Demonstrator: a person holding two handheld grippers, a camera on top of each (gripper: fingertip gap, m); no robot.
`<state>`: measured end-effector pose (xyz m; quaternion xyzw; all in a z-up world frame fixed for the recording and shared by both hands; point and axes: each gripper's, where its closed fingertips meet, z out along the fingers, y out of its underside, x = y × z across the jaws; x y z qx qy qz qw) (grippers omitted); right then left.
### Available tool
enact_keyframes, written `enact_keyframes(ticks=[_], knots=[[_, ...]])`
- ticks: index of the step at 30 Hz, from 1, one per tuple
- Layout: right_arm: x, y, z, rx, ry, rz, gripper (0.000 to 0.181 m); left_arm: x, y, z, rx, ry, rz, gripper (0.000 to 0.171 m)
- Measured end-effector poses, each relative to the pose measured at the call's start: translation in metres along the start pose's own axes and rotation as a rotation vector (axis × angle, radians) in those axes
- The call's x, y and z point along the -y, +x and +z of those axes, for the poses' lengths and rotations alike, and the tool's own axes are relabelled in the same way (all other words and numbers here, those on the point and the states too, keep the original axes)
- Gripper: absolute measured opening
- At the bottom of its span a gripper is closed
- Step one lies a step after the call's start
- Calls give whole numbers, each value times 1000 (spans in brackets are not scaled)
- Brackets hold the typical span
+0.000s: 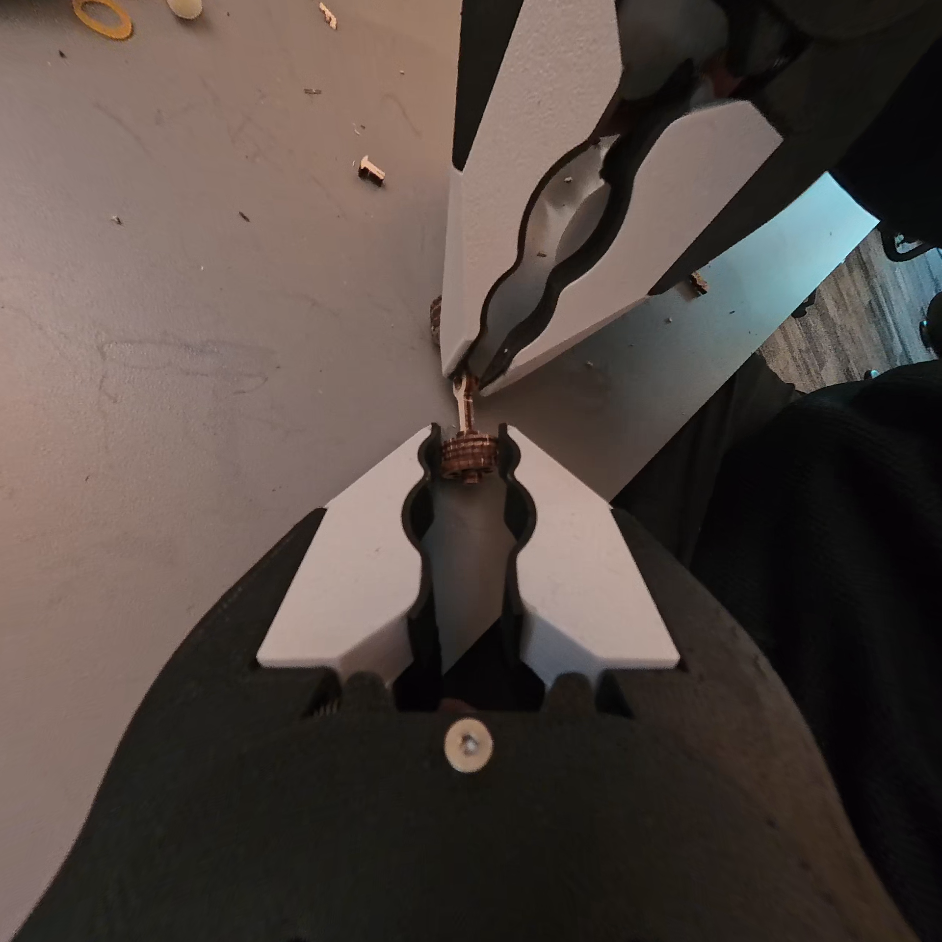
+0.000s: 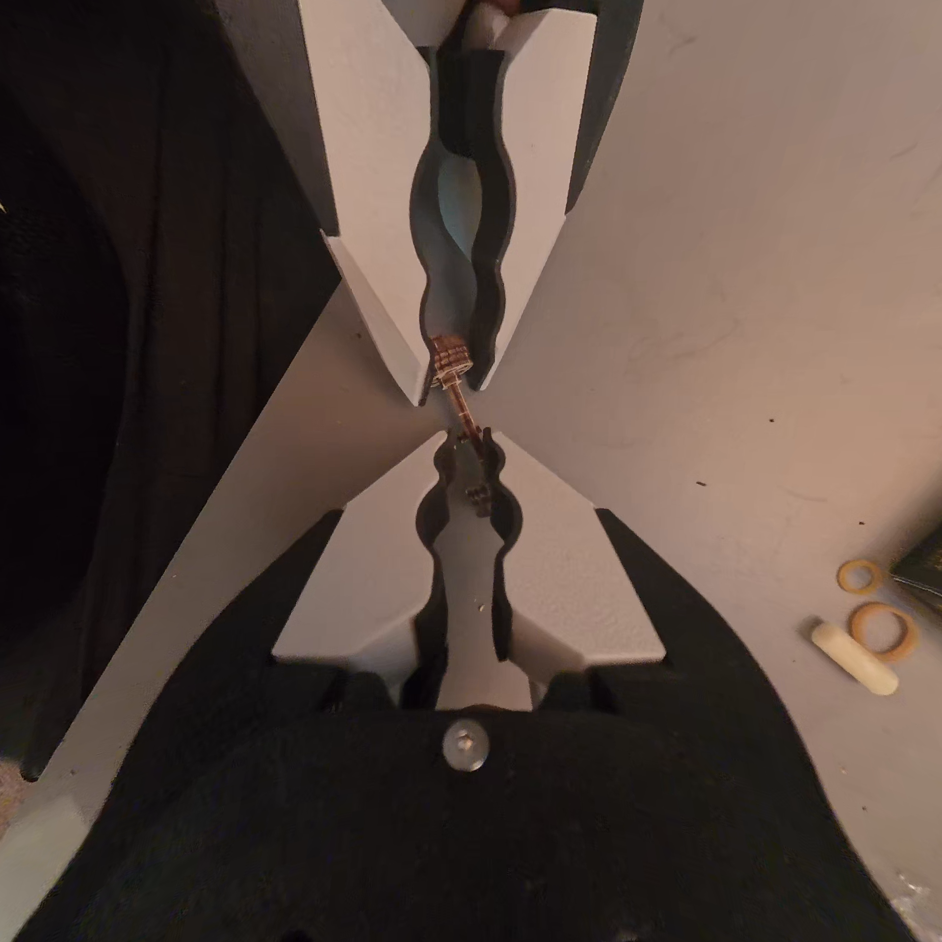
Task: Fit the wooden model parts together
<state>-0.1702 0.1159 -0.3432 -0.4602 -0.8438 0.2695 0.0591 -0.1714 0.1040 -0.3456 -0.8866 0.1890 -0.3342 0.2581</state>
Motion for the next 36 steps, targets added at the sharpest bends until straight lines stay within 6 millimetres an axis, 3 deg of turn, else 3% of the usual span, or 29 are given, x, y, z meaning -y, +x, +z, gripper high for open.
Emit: enact_keyframes(ticks=[16, 18, 36], knots=[[1, 3, 1, -70, 14, -77, 5, 0, 3, 2, -8, 3, 7, 19], [1, 5, -1, -54, 8, -42, 12, 0, 3, 2, -15, 1, 7, 19], [-1, 5, 0, -44, -28, -72, 4, 1, 1, 0, -1, 4, 4, 19]])
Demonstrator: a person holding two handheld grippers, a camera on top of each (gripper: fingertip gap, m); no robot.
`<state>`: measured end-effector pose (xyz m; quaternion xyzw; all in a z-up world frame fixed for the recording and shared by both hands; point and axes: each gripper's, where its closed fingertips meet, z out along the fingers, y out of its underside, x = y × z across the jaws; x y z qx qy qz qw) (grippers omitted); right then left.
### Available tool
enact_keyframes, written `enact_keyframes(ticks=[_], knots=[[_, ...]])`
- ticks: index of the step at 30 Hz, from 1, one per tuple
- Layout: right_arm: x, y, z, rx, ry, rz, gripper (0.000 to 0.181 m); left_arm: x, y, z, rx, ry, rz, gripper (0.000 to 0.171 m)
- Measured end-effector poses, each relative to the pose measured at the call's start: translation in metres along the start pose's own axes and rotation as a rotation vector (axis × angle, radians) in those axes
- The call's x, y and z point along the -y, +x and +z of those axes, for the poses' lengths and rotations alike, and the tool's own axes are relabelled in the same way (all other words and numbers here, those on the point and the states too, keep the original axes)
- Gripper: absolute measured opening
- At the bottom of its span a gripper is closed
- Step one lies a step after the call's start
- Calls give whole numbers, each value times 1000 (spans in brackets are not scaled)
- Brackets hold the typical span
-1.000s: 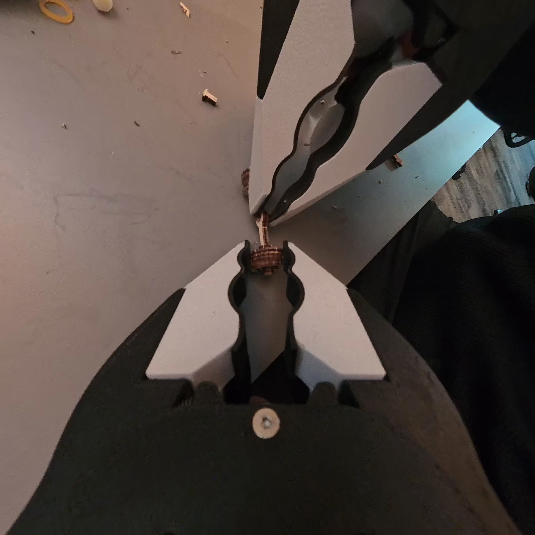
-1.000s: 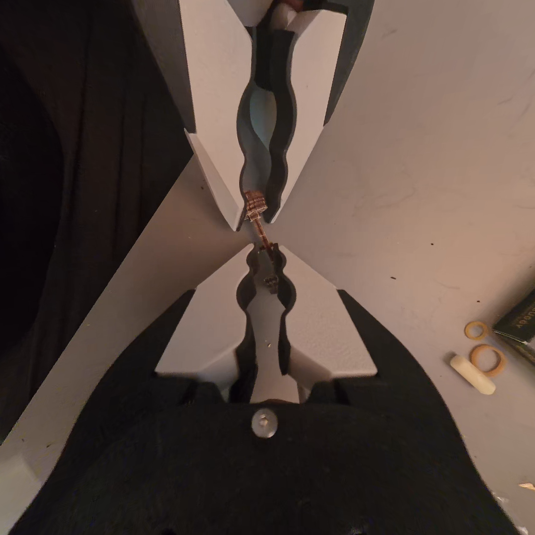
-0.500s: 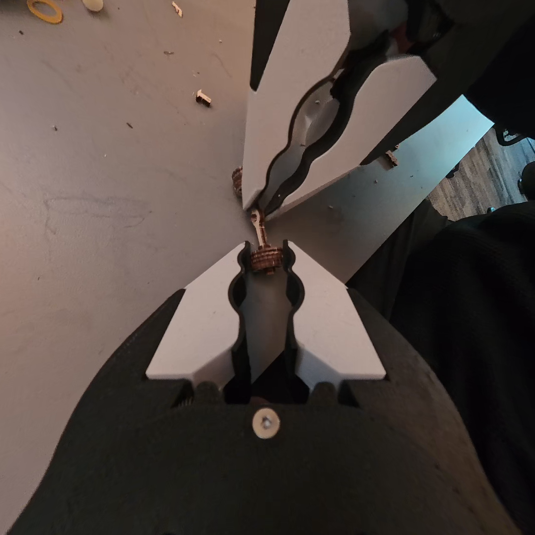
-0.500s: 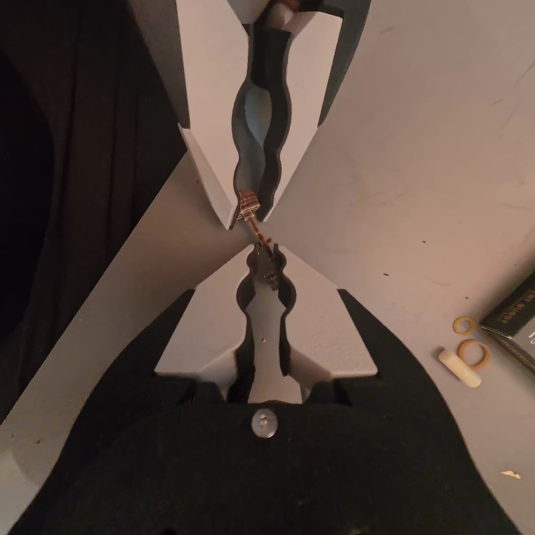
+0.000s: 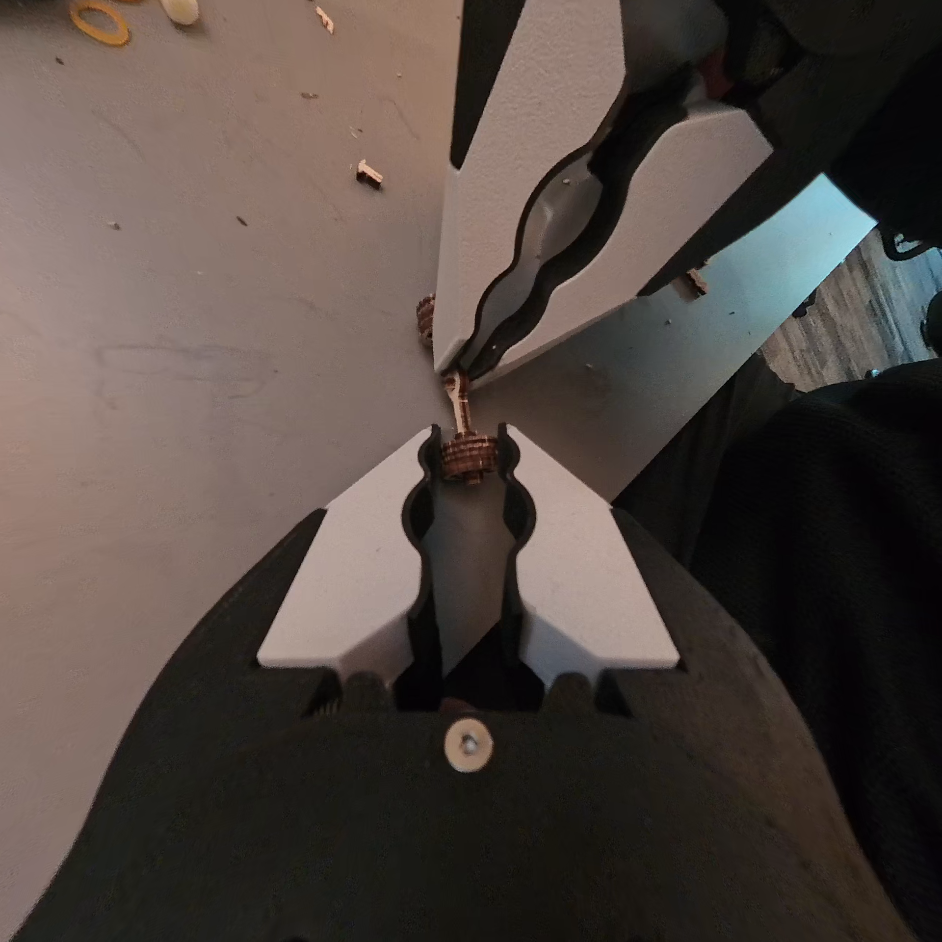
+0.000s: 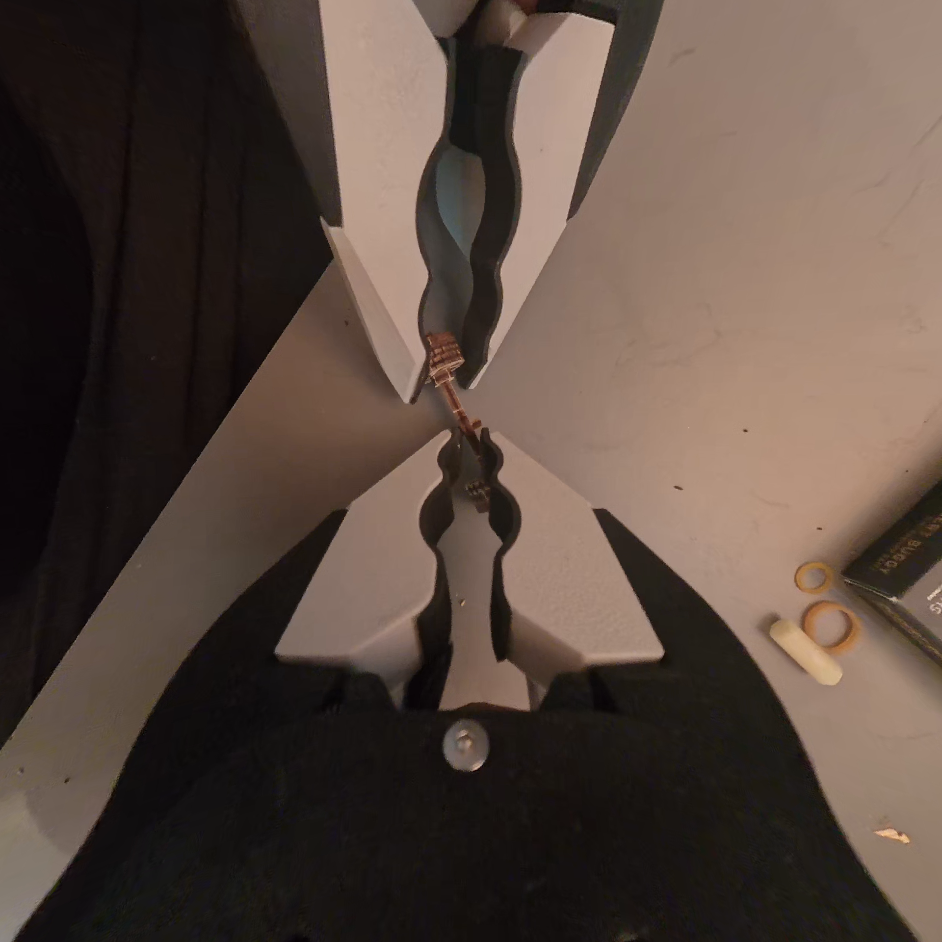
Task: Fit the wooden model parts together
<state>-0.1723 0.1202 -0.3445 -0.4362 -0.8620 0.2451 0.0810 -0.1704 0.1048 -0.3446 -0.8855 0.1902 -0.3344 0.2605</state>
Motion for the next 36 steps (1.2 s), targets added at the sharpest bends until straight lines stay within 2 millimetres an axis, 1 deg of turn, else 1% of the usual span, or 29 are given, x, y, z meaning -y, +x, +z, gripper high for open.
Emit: enact_keyframes(ticks=[1, 2, 3, 4, 6, 8, 9, 11, 14, 16, 18, 19, 21, 22, 23, 26, 28, 31, 32, 35, 36], knots=[[1, 2, -2, -6, 7, 14, 6, 2, 0, 0, -4, 11, -11, 19], [4, 4, -7, -14, 27, 29, 13, 4, 2, -1, -21, 22, -24, 20], [6, 6, -14, -32, 46, 39, 20, 6, 4, -2, -31, 33, -35, 19], [9, 8, -23, -56, 67, 39, 22, 10, 5, -4, -43, 57, -50, 19], [13, 10, -43, -118, 99, 58, 33, 23, 10, -12, -95, 129, -102, 19], [13, 13, -64, -215, 125, 95, 30, 39, 13, -21, -124, 220, -142, 19], [15, 13, -76, -253, 163, 136, 30, 47, 14, -26, -136, 274, -159, 19], [13, 11, -101, -336, 229, 253, 23, 65, 19, -36, -168, 386, -174, 19], [10, 11, -144, -451, 433, 496, 18, 93, 29, -45, -183, 514, -141, 19], [13, 1, -161, -407, 610, 635, 14, 114, 40, -47, -196, 586, -113, 19], [5, -4, -166, -395, 677, 745, 18, 133, 56, -46, -227, 648, -76, 19], [4, -7, -168, -377, 729, 786, 20, 142, 64, -44, -220, 671, -46, 19], [-1, -10, -172, -364, 812, 865, 27, 153, 82, -32, -188, 665, 55, 19], [-2, -12, -177, -363, 861, 890, 27, 159, 89, -26, -155, 660, 108, 19], [-3, -13, -185, -364, 930, 912, 26, 164, 95, -20, -119, 655, 153, 19], [-15, -20, -207, -382, 1065, 957, 20, 177, 120, -7, -72, 650, 291, 19], [-24, -26, -219, -371, 1146, 986, 12, 183, 133, 4, -32, 637, 374, 19], [-37, -35, -229, -382, 1195, 1008, 8, 192, 147, 17, 26, 640, 461, 19], [-40, -38, -233, -398, 1204, 1001, 7, 195, 152, 21, 20, 653, 464, 19], [-53, -47, -242, -463, 1141, 980, 6, 200, 165, 36, -19, 658, 458, 20], [-58, -51, -246, -475, 1119, 969, 6, 202, 169, 38, -36, 666, 454, 26]])
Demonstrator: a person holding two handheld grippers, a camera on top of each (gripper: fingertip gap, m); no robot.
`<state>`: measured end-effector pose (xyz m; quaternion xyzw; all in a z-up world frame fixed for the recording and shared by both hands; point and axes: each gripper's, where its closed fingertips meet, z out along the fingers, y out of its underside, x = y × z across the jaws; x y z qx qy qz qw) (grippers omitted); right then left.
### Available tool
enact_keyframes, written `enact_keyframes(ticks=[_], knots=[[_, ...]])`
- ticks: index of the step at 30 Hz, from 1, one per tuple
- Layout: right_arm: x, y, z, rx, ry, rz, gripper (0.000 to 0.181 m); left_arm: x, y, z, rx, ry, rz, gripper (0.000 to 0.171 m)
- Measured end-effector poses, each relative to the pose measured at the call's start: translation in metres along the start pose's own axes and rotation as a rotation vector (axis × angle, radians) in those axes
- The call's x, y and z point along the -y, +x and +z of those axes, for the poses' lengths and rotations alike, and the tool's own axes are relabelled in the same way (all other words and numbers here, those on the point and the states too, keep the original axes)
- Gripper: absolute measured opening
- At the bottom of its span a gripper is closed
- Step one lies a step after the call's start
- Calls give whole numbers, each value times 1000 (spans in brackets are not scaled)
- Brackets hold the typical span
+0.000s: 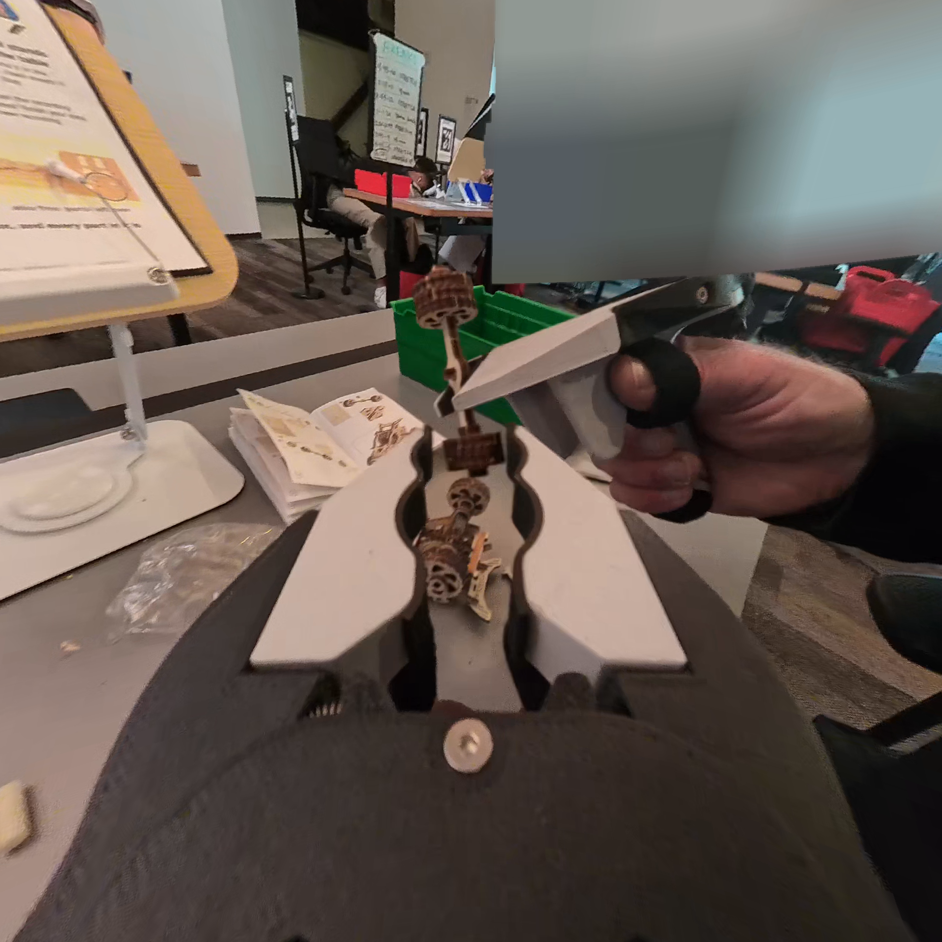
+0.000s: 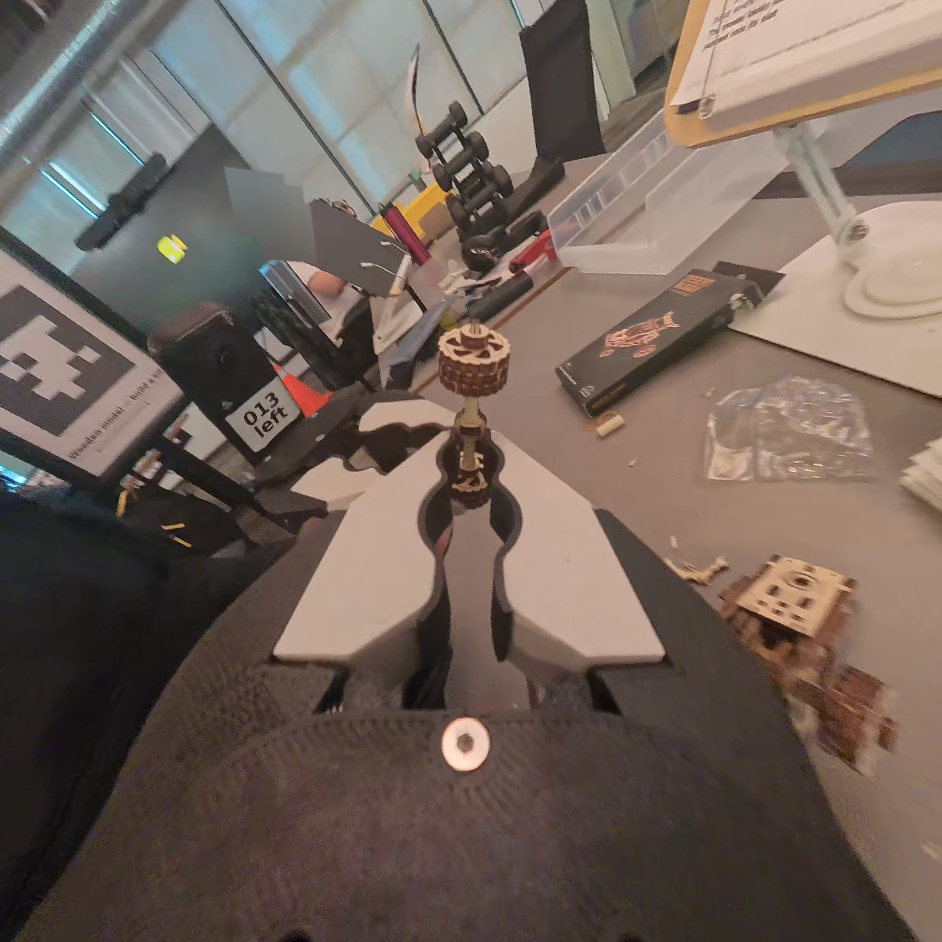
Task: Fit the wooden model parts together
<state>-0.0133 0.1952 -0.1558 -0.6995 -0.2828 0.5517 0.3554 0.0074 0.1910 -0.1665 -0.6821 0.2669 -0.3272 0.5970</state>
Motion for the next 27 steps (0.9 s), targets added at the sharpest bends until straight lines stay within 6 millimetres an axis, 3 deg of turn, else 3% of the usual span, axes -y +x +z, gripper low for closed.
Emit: enact_keyframes(ticks=[3, 6, 9, 12, 17, 19, 22, 27], knots=[[6, 13, -29, -84, -96, -107, 5, 3, -2, 4, -40, 5, -11, 32], [-1, 34, -56, -214, -343, -271, 5, 17, -14, 9, -122, 20, -90, 42], [-3, 52, -71, -300, -554, -404, 5, 29, -19, 24, -224, 9, -117, 44], [-8, 63, -64, -306, -738, -525, 5, 35, -10, 44, -386, -58, -149, 45], [-18, 73, -39, -199, -911, -605, 5, 9, -11, 66, -441, -230, -117, 26], [-21, 81, -33, -183, -954, -628, 5, 5, -20, 65, -430, -235, -132, 1], [-17, 88, -21, -143, -937, -629, 5, 2, -33, 65, -408, -197, -201, 0], [-17, 111, -12, -114, -955, -611, 2, -21, -54, 71, -359, -157, -370, 0]])
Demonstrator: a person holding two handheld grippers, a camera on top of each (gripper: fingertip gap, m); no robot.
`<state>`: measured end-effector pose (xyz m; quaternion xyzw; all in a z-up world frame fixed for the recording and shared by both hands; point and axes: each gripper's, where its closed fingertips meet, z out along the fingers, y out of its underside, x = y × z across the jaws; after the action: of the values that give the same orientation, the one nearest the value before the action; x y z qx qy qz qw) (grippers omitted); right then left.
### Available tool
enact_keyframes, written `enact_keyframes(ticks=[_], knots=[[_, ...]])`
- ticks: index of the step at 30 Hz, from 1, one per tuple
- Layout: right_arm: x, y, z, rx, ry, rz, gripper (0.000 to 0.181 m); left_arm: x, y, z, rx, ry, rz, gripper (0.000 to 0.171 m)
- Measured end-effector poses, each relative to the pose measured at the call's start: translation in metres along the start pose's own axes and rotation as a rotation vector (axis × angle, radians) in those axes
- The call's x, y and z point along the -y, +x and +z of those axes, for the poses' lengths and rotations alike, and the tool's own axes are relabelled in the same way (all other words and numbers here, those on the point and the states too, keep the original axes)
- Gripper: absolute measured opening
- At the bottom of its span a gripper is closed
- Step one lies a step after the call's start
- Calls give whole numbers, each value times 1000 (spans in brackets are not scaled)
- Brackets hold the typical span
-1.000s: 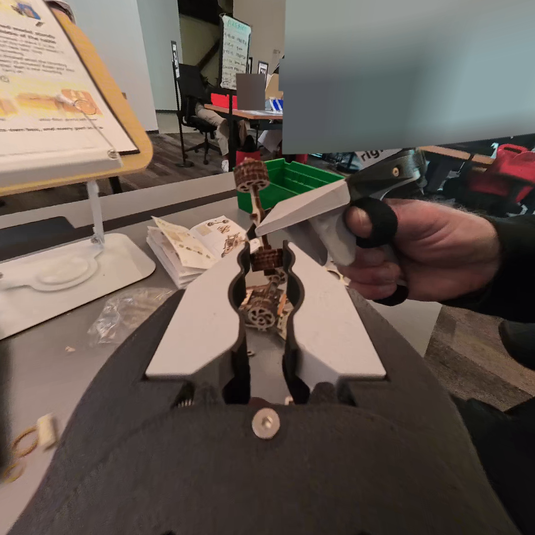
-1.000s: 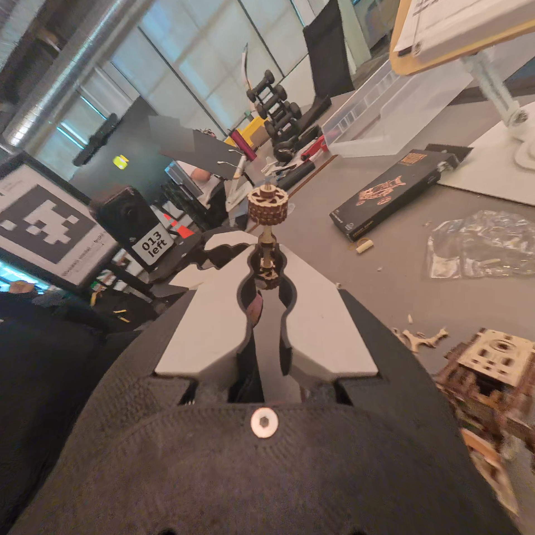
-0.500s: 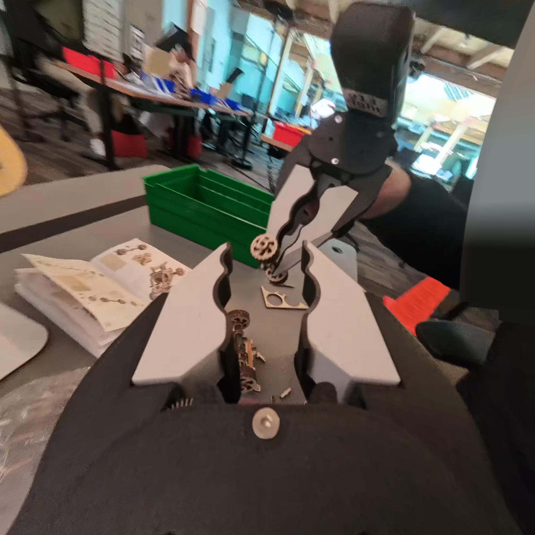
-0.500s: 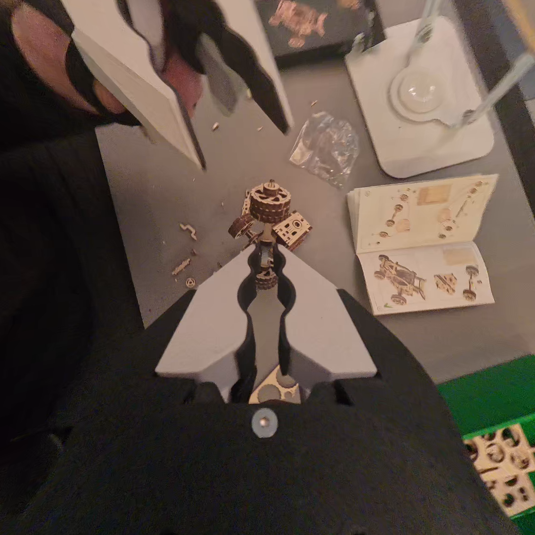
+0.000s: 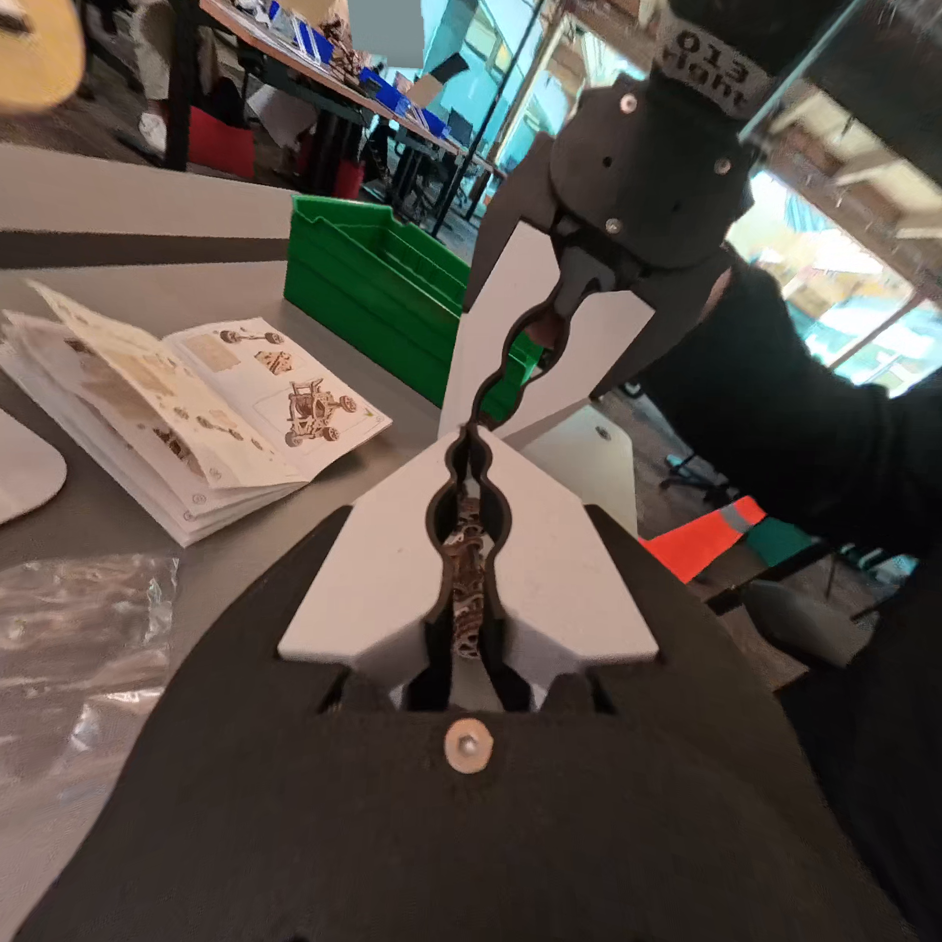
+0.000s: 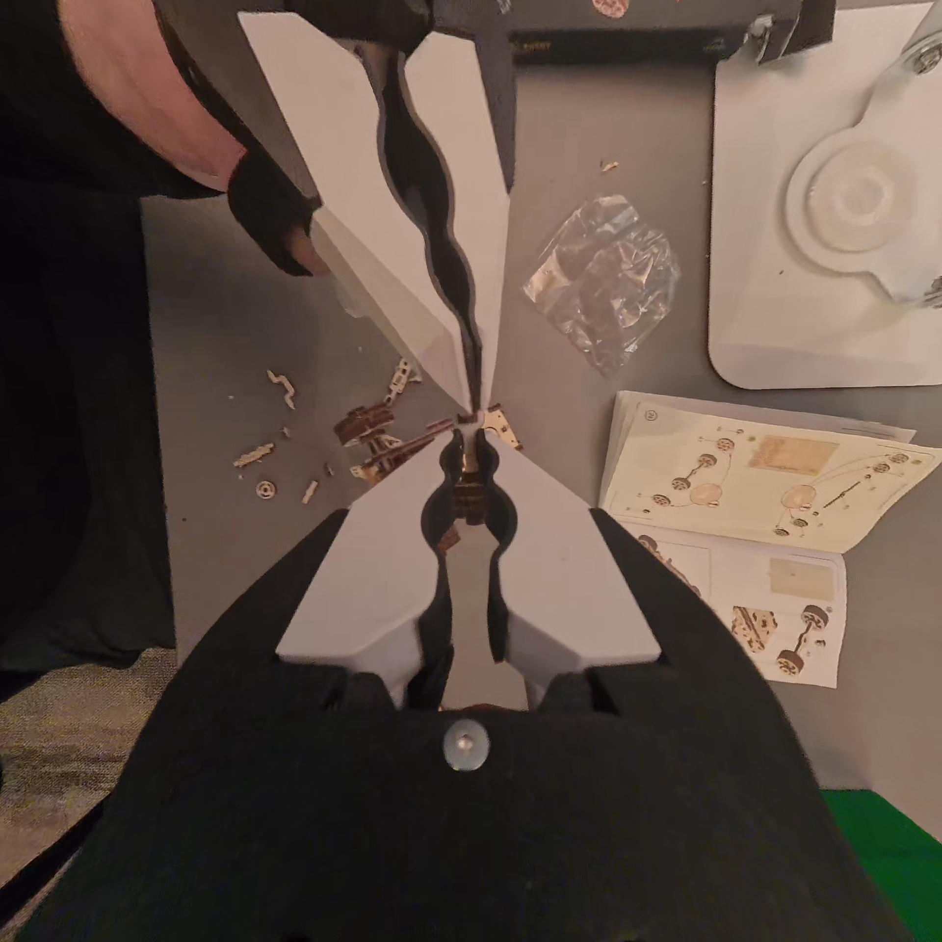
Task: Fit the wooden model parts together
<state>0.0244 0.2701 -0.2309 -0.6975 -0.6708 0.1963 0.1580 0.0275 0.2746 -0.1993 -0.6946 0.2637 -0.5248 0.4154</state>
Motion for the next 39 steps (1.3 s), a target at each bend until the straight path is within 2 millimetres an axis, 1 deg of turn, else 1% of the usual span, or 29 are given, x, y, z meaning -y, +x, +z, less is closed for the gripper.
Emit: enact_keyframes(ticks=[3, 5, 8, 12, 15, 18, 21, 23, 25, 26, 29, 30, 32, 34, 35, 39], knots=[[-10, 9, 14, 43, -28, 9, 2, -12, -19, 0, 7, 20, -95, 0], [-16, 10, 24, 83, -52, 11, 2, -22, -30, -1, 23, 4, -129, 0], [-28, 13, 39, 137, -120, 9, 2, -40, -45, -3, 73, -64, -127, 12], [-34, 13, 54, 224, -153, -34, 2, -61, -51, -3, 82, -173, -120, 22], [-41, 14, 63, 280, -195, -48, 2, -76, -58, -5, 103, -253, -129, 23], [-48, 20, 69, 298, -228, -45, 2, -79, -64, -17, 122, -231, -161, 17], [-48, 18, 74, 355, -221, -59, 2, -84, -66, -23, 110, -220, -217, 18], [-53, 18, 78, 385, -253, -69, 2, -82, -67, -22, 114, -207, -219, 21], [-54, 16, 80, 424, -262, -68, 2, -85, -68, -19, 114, -232, -218, 26], [-54, 15, 80, 444, -263, -68, 2, -88, -68, -18, 117, -252, -208, 32], [-54, 15, 80, 488, -269, -68, 2, -101, -67, -11, 113, -326, -179, 41], [-54, 16, 80, 493, -269, -73, 2, -104, -67, -10, 117, -344, -168, 42], [-54, 15, 80, 517, -271, -75, 2, -103, -68, -9, 124, -346, -149, 37], [-54, 14, 81, 535, -269, -81, 2, -104, -68, -7, 123, -359, -129, 28], [-54, 13, 81, 537, -273, -91, 2, -104, -67, -6, 117, -366, -119, 21], [-54, 14, 81, 531, -269, -106, 2, -107, -67, -3, 112, -386, -114, 20]])
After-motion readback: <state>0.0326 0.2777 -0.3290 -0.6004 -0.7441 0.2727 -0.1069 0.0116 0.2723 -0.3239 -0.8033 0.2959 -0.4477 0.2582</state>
